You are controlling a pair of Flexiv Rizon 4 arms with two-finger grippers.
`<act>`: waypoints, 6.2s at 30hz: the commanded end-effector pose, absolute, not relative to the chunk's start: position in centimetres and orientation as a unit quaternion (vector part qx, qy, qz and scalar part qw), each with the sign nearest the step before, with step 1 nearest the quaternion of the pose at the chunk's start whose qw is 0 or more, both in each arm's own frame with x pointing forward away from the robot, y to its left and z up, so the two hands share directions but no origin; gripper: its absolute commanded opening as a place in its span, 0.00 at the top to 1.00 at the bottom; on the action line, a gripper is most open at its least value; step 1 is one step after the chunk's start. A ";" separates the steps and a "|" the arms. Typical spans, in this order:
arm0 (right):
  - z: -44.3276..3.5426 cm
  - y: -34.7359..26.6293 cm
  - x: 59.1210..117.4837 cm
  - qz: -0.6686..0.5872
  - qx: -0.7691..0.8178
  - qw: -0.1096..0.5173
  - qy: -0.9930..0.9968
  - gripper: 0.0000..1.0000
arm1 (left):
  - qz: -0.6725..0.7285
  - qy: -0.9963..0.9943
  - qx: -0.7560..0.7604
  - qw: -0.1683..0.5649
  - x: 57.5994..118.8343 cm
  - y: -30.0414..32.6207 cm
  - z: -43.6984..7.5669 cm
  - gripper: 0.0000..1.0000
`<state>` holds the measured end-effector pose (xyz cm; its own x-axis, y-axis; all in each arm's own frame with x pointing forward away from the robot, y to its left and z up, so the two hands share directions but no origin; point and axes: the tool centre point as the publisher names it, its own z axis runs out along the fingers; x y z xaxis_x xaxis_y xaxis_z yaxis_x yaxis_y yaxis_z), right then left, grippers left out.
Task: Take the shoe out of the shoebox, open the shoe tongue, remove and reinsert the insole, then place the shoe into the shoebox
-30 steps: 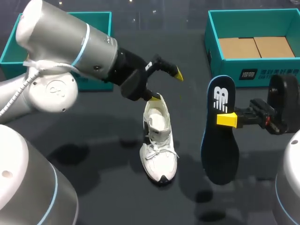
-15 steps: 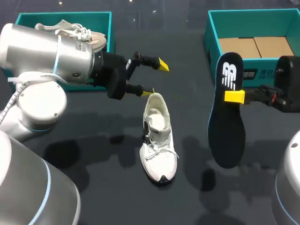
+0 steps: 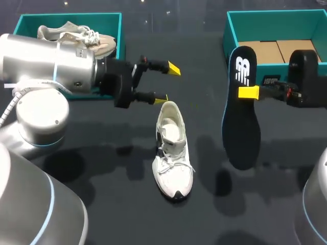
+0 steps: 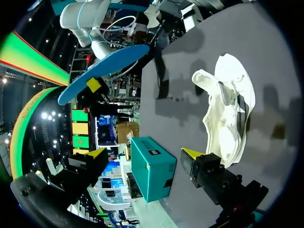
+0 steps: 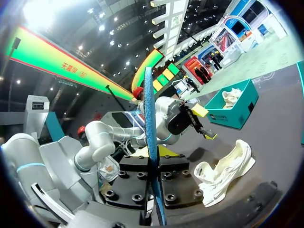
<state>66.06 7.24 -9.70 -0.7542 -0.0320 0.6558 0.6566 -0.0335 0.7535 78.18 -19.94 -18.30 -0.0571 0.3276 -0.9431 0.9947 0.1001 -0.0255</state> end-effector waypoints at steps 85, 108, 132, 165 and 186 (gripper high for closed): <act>-15.9 13.4 87.0 -0.549 -0.464 0.406 -0.564 1.00 | -0.442 0.492 0.560 0.499 81.7 -22.2 -16.8 0.00; -17.3 15.4 85.5 -0.504 -0.532 0.460 -0.501 1.00 | -0.437 0.514 0.534 0.509 83.1 -25.0 -18.4 0.32; -18.5 16.2 85.3 -0.483 -0.552 0.479 -0.482 1.00 | -0.434 0.514 0.543 0.502 82.2 -24.9 -19.0 0.88; -18.2 12.6 83.9 -0.503 -0.544 0.457 -0.492 0.00 | -0.501 0.546 0.523 0.421 80.2 -18.6 -19.6 1.00; -18.2 12.6 83.9 -0.503 -0.544 0.457 -0.492 0.00 | -0.675 0.664 0.280 0.158 80.0 -17.5 -17.7 1.00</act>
<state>83.90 12.56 -18.24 0.0081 0.0708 0.9975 0.9950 -0.0999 -0.0010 79.79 -18.02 -18.11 -0.4682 0.1232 -0.8750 0.8763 -0.0627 -0.4777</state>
